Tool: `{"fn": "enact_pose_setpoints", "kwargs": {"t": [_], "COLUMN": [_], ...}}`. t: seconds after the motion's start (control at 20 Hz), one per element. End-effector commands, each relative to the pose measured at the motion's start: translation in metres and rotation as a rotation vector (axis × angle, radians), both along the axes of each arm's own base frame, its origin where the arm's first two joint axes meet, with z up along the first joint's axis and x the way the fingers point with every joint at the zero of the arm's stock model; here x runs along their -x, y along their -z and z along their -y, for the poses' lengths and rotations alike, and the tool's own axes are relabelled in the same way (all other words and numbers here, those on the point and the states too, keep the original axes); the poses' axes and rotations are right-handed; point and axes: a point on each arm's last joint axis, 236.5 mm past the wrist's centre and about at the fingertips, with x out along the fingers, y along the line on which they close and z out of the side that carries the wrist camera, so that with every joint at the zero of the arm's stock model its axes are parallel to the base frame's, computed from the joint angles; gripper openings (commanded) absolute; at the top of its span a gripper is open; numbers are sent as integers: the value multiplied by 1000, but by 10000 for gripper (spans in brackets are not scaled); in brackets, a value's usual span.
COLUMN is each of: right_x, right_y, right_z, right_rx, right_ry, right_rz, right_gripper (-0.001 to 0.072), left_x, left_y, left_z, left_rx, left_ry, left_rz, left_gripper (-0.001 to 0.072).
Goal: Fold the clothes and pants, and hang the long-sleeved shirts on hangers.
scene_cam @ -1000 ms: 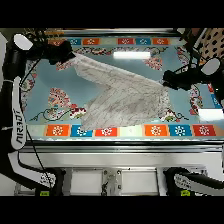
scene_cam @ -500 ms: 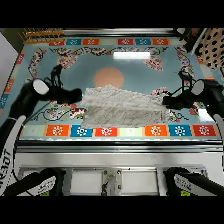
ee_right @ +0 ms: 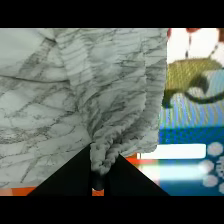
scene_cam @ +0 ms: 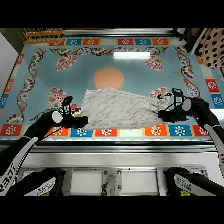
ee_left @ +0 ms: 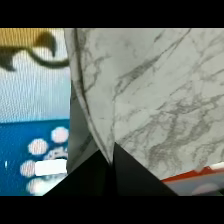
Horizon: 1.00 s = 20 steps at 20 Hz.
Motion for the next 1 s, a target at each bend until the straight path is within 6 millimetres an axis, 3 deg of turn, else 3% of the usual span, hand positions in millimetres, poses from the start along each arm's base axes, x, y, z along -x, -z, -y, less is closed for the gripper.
{"fn": "enact_pose_setpoints", "kwargs": {"t": [0.0, 0.15, 0.2, 0.25, 0.3, 0.35, 0.5, 0.55, 0.6, 0.75, 0.8, 0.85, 0.9, 0.95], "right_x": [8, 9, 9, 8, 5, 3, 15, 18, 20, 22, 21, 17, 13, 9], "right_y": [16, 18, 18, 17, 13, 5, -37, -51, -63, -73, -69, -64, -57, -49], "right_z": [0, -1, -3, -5, -8, -10, -4, 3, 14, 50, 56, 59, 62, 66], "right_rx": [2, -4, -13, -26, -38, -48, -44, -45, -44, -75, -130, -199, -273, -335], "right_ry": [6, 12, 17, 25, 31, 33, -50, -58, -57, 8, 36, 55, 76, 97], "right_rz": [-3, -12, -12, -8, 4, 11, -25, -29, -24, -8, -1, 9, 20, 28], "right_gripper": [28, 31, 44, 193, 446, 557, 574, 657, 680, 680, 680, 680, 681, 686], "left_x": [2, 4, 6, 6, 4, -1, -14, -18, -21, -27, -26, -25, -25, -24], "left_y": [8, 9, 9, 8, 4, -5, -56, -75, -94, -134, -141, -145, -147, -148], "left_z": [2, 1, 2, 2, 3, 3, -4, -7, -10, -11, -10, -10, -9, -9], "left_rx": [-9, -9, -8, -5, 1, 10, 46, 54, 63, 85, 99, 104, 105, 107], "left_ry": [-7, -6, -2, -10, -15, -14, -10, -11, -15, -27, -44, -51, -48, -47], "left_rz": [24, 18, 8, 4, -4, -6, 19, 47, 87, 204, 217, 223, 228, 230], "left_gripper": [8, 9, 57, 376, 536, 534, 534, 534, 534, 533, 438, 197, 13, 8]}}
